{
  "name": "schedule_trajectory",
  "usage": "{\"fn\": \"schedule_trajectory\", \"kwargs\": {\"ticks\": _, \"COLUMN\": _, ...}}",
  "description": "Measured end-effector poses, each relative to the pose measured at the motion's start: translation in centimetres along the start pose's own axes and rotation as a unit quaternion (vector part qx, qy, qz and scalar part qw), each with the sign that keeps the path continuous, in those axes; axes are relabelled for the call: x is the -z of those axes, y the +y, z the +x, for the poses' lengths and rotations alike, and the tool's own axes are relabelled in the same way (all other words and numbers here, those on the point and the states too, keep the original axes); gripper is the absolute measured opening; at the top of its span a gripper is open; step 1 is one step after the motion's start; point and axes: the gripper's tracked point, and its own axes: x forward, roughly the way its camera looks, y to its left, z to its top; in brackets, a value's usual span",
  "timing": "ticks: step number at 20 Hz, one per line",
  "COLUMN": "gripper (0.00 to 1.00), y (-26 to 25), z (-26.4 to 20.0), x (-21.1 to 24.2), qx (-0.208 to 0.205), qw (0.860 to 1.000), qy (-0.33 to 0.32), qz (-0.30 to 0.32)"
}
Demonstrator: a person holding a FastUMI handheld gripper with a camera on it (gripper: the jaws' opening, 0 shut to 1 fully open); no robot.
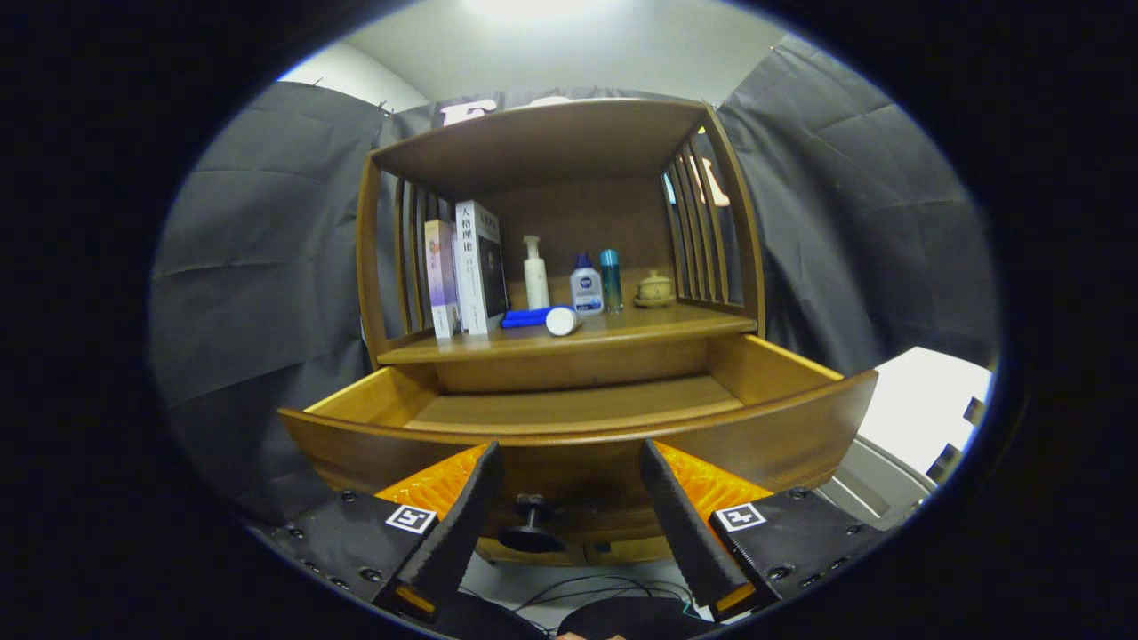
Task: Pull open the drawer, take out the items inside it, and place them on the countertop above the cabinet.
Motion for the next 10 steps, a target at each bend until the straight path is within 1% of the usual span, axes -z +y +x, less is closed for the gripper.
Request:
{"fn": "schedule_trajectory", "kwargs": {"ticks": 3, "gripper": 0.98, "y": -0.81, "z": 0.22, "x": 0.81, "qx": 0.014, "qw": 1.000, "qy": 0.003, "qz": -0.014}}
{"fn": "schedule_trajectory", "kwargs": {"ticks": 6, "gripper": 0.98, "y": -0.98, "z": 0.28, "x": 0.97, "qx": 0.027, "qw": 0.999, "qy": -0.004, "qz": -0.041}}
{"fn": "schedule_trajectory", "kwargs": {"ticks": 10, "gripper": 0.98, "y": -0.91, "z": 0.21, "x": 1.10, "qx": 0.029, "qw": 0.998, "qy": -0.008, "qz": -0.048}}
